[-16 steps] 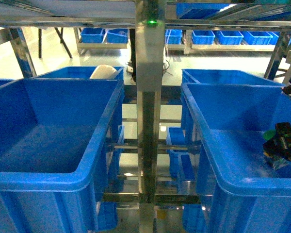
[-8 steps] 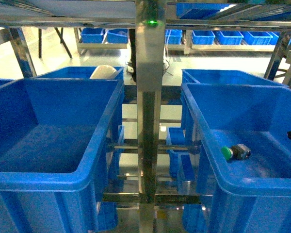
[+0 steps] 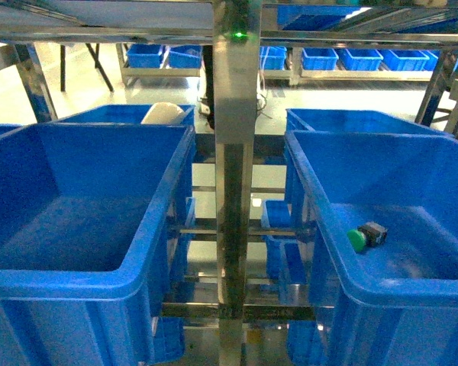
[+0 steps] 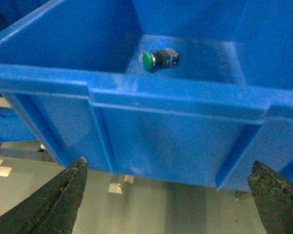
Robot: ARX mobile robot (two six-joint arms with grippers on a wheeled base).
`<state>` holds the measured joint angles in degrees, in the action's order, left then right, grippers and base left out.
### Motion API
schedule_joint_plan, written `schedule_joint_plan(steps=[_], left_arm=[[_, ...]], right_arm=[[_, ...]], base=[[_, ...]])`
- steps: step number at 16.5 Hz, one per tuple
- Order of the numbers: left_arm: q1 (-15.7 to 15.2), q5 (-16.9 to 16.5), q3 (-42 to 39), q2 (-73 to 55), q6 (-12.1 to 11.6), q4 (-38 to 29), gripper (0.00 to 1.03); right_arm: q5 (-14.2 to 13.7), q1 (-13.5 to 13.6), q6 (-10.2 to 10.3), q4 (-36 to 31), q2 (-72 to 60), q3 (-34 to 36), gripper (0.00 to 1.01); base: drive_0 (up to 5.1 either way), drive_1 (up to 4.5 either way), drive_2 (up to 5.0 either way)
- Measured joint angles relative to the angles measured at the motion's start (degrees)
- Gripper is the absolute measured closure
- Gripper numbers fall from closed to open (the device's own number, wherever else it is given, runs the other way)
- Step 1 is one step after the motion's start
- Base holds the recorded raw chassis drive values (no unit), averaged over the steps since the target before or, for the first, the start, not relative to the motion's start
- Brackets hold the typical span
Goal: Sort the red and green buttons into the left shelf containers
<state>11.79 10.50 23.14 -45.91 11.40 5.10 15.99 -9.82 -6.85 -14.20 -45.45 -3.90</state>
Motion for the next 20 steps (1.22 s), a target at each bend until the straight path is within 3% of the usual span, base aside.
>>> schedule_joint_plan(steps=[2,7,13,14,15,16,20], left_arm=[[0.0,0.0,0.0,0.0,0.0,0.0,0.75],[0.0,0.0,0.0,0.0,0.0,0.0,0.75],[0.0,0.0,0.0,0.0,0.0,0.1,0.75],[-1.7,-1.0,0.0,-1.2,0.2,0.4,0.75],[-6.4,-3.1,4.4,-7.7,0.2,-1.5,0.75],[-8.1,-6.7,7.7,-16.0,-1.4,-3.3,0.75],[-10.2,-8.6,13.2,-28.3,-3.0,-5.8,0.75]], right_arm=[[2.4,-2.0,-0.3,14.3,15.9,3.3,0.03],[2.4,-3.4,-1.5,20.0,27.8,3.1,0.03],[2.1,-3.7,-2.9,21.9,32.8,2.8,0.03],[2.0,-3.7,-3.2,22.0,32.8,2.8,0.03],[2.0,-3.7,-3.3,22.0,32.8,2.8,0.03],[2.0,-3.7,-3.3,22.0,32.8,2.8,0.03],[2.0,-3.7,-3.3,22.0,32.8,2.8,0.03]], base=[[0.0,0.0,0.0],[0.0,0.0,0.0],[0.0,0.0,0.0],[0.0,0.0,0.0],[0.0,0.0,0.0],[0.0,0.0,0.0],[0.0,0.0,0.0]])
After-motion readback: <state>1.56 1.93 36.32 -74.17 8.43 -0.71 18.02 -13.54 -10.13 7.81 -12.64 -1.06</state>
